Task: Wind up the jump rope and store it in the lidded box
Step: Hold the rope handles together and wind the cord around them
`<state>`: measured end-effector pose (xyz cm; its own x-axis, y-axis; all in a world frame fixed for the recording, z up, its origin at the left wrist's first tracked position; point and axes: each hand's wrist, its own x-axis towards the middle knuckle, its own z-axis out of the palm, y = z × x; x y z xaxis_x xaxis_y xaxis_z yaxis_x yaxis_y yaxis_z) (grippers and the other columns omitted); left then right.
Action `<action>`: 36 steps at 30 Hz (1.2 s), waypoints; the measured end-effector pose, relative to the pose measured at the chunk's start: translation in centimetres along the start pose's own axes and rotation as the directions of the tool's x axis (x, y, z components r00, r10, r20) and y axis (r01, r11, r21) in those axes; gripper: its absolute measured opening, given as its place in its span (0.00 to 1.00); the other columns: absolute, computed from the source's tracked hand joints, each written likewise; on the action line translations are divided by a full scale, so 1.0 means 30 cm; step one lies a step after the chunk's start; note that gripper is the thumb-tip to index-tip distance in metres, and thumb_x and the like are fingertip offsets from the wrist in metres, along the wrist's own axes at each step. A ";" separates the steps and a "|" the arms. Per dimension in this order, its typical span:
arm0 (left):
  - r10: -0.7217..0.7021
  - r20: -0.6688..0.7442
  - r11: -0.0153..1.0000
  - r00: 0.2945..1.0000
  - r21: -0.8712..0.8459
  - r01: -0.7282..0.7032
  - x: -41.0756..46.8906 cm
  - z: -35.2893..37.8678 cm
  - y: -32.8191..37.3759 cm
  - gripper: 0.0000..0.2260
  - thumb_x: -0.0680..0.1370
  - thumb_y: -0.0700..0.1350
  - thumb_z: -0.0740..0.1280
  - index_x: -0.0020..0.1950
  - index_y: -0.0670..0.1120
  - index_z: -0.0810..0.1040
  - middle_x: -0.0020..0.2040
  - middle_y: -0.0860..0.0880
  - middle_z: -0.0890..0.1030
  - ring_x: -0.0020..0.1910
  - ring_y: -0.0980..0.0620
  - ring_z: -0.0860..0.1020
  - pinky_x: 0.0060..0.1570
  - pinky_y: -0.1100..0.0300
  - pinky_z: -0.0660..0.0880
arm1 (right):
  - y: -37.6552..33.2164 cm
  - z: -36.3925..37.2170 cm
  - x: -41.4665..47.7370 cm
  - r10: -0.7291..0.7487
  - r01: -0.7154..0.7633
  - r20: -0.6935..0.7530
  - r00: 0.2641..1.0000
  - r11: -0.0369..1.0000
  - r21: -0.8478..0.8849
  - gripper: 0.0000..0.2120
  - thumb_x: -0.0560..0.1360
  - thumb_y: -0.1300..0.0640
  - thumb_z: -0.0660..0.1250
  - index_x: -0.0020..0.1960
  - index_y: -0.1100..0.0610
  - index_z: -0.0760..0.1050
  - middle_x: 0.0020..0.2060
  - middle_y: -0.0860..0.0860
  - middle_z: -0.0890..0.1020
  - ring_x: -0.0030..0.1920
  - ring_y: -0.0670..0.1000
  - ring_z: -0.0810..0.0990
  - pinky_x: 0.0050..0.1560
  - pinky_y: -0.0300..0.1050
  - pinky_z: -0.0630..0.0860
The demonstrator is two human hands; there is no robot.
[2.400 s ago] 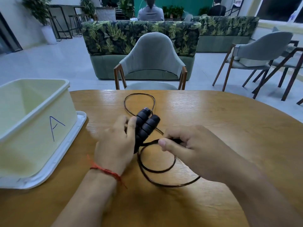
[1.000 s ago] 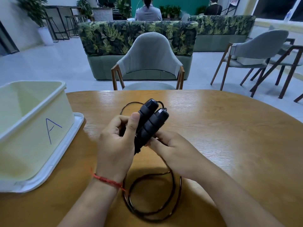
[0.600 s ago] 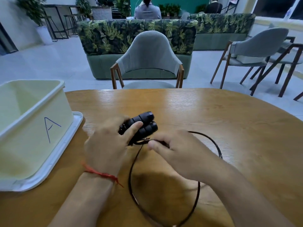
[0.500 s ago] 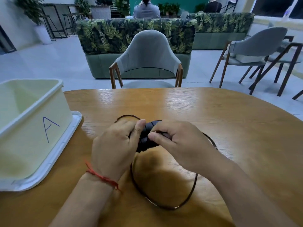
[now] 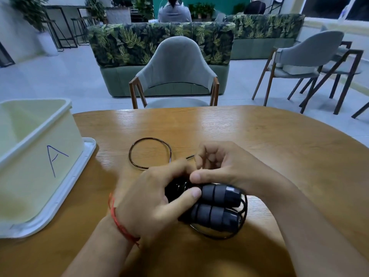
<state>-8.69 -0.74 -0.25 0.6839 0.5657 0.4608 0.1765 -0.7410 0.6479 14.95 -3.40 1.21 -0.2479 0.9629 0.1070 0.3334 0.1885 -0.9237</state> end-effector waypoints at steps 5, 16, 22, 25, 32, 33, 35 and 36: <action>-0.304 -0.325 0.888 0.896 -0.437 0.143 0.008 0.007 -0.011 0.13 0.80 0.52 0.69 0.59 0.45 0.84 0.44 0.46 0.84 0.40 0.46 0.84 0.38 0.58 0.79 | 0.006 0.078 0.024 0.032 -0.015 -0.041 0.999 0.935 0.355 0.17 0.78 0.63 0.71 0.38 0.45 0.87 0.32 0.41 0.82 0.34 0.40 0.78 0.38 0.36 0.76; -0.302 -0.645 0.886 0.702 0.082 0.457 0.019 -0.031 -0.074 0.15 0.81 0.61 0.72 0.62 0.54 0.81 0.51 0.55 0.82 0.49 0.48 0.82 0.46 0.45 0.81 | -0.052 0.170 -0.005 0.176 -0.180 -0.040 0.983 0.975 -0.130 0.14 0.87 0.45 0.65 0.51 0.49 0.85 0.33 0.48 0.69 0.28 0.45 0.71 0.32 0.45 0.79; -0.156 -0.457 0.756 0.876 0.515 0.404 0.030 -0.029 -0.061 0.19 0.85 0.62 0.65 0.72 0.58 0.82 0.57 0.52 0.82 0.57 0.46 0.77 0.51 0.44 0.78 | -0.070 0.115 -0.018 0.013 -0.036 -0.066 0.998 0.937 -0.348 0.13 0.87 0.45 0.66 0.49 0.46 0.86 0.31 0.44 0.79 0.32 0.45 0.76 0.35 0.45 0.70; -0.121 -0.280 0.783 0.952 0.563 0.265 0.033 -0.003 -0.034 0.18 0.86 0.60 0.60 0.70 0.59 0.83 0.52 0.57 0.82 0.53 0.49 0.77 0.49 0.44 0.78 | -0.059 0.079 -0.005 -0.108 0.059 -0.088 0.990 0.897 -0.438 0.12 0.85 0.44 0.69 0.44 0.43 0.83 0.36 0.46 0.81 0.38 0.49 0.79 0.39 0.53 0.75; 0.024 -0.043 0.903 0.999 0.429 -0.003 0.012 -0.023 0.017 0.12 0.83 0.56 0.61 0.52 0.54 0.83 0.42 0.58 0.79 0.45 0.49 0.77 0.43 0.49 0.75 | -0.037 -0.007 -0.003 -0.209 0.171 -0.144 0.967 0.956 -0.238 0.18 0.70 0.48 0.86 0.40 0.54 0.78 0.32 0.58 0.76 0.32 0.47 0.69 0.33 0.45 0.67; 0.025 -0.051 0.917 0.998 0.399 -0.002 0.012 -0.017 0.013 0.12 0.82 0.58 0.63 0.51 0.53 0.83 0.42 0.57 0.79 0.45 0.49 0.77 0.42 0.49 0.76 | -0.026 -0.004 0.000 -0.182 0.158 -0.127 0.975 0.971 -0.177 0.18 0.71 0.51 0.86 0.40 0.56 0.78 0.32 0.59 0.76 0.33 0.46 0.70 0.34 0.44 0.67; -0.029 -0.118 0.964 0.993 0.260 0.059 0.010 -0.003 -0.001 0.11 0.80 0.59 0.67 0.52 0.54 0.84 0.43 0.56 0.81 0.45 0.49 0.80 0.43 0.47 0.77 | -0.005 0.010 0.012 -0.161 0.152 -0.119 0.980 0.985 -0.076 0.18 0.72 0.52 0.85 0.41 0.58 0.77 0.32 0.55 0.76 0.33 0.47 0.71 0.34 0.44 0.68; -0.067 -0.158 0.981 0.985 0.168 0.094 0.009 0.002 -0.008 0.10 0.80 0.58 0.68 0.53 0.54 0.84 0.44 0.54 0.83 0.46 0.49 0.82 0.44 0.46 0.78 | 0.004 0.020 0.019 -0.142 0.141 -0.130 0.981 0.990 -0.014 0.17 0.73 0.51 0.84 0.41 0.58 0.78 0.32 0.52 0.77 0.33 0.48 0.73 0.34 0.44 0.69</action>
<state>-8.50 -0.43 -0.32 0.5499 0.6641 0.5065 0.3561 -0.7350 0.5770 14.31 -2.93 0.92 -0.1719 0.9432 0.2842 0.3072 0.3254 -0.8943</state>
